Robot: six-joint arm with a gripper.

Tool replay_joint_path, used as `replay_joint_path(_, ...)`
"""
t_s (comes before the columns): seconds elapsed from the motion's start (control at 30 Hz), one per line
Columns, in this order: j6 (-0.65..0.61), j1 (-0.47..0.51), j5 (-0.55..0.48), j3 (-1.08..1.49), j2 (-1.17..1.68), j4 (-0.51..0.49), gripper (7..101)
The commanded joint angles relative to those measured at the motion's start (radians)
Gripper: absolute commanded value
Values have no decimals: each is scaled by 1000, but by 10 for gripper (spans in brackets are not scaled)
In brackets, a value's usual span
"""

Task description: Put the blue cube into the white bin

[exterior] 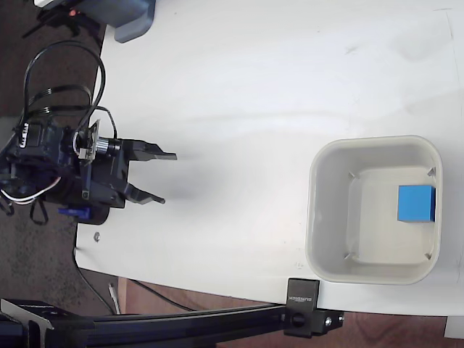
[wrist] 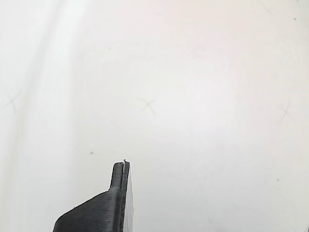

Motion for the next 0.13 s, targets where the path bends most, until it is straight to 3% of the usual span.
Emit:
replay_joint_path(0.03, 0, 6, 2, -25, 23, -6, 1003)
replay_joint_path(0.13, 0, 6, 2, -25, 23, -6, 1003)
